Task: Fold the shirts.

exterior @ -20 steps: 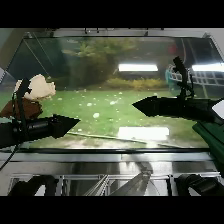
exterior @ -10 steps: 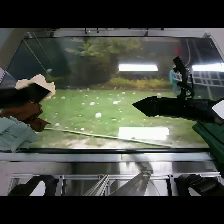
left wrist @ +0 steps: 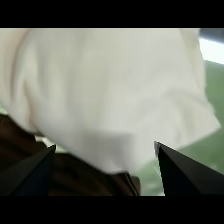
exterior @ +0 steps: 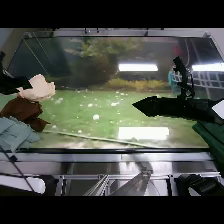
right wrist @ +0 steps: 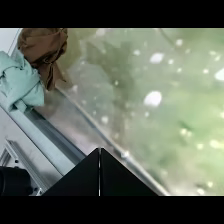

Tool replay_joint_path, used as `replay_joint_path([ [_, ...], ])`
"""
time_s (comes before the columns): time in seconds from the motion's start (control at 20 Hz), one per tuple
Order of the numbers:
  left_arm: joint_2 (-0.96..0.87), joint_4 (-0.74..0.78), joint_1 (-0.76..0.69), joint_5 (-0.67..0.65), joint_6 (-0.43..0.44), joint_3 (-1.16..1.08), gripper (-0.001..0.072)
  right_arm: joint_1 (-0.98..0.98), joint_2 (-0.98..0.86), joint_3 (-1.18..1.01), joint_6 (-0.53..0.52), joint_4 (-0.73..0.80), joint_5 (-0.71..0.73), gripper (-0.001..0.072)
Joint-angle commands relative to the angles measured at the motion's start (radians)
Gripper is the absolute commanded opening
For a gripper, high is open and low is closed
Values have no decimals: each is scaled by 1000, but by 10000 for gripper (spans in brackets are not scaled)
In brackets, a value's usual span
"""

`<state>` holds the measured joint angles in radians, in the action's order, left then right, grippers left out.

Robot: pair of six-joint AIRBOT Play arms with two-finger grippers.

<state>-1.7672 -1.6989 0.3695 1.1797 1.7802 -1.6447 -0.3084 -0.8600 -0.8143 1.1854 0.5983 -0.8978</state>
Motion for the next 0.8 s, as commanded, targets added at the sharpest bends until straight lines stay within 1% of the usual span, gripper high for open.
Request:
replay_joint_path([
  [0.0, -274, 56, -32, 14, -1, -187, 720, -1, 0, 0, 0, -1, 0, 19],
  [0.1, -352, 55, -67, 9, -1, -270, 720, -1, 0, 0, 0, -1, 0, 19],
  [0.15, -383, 55, -87, 19, -2, -315, 648, -1, 0, 0, 0, 0, 0, 19],
  [0.2, -403, 55, -106, 50, -2, -361, 233, -1, 0, 0, 0, -1, 0, 19],
  [0.25, -409, 45, -123, 82, 2, -401, 24, -1, 0, 0, 0, -1, 0, 19],
  [0.3, -401, 8, -143, 93, 2, -427, 24, -1, 0, 0, 0, 0, 0, 19],
  [0.35, -380, -65, -164, 97, 11, -439, 25, -1, 0, 0, 0, 0, 0, 19],
  [0.5, -252, -354, -246, 98, 117, -397, 24, -1, 0, 0, 0, 0, 3, 19],
  [0.6, -163, -513, -335, 152, 154, -368, 25, -1, 0, 0, 0, 0, 23, 20],
  [0.7, -93, -602, -450, 233, 169, -369, 25, -1, 0, 0, 0, 0, 30, 20],
  [0.75, -61, -615, -511, 254, 169, -369, 25, -1, 0, 0, 0, 0, 30, 20],
])
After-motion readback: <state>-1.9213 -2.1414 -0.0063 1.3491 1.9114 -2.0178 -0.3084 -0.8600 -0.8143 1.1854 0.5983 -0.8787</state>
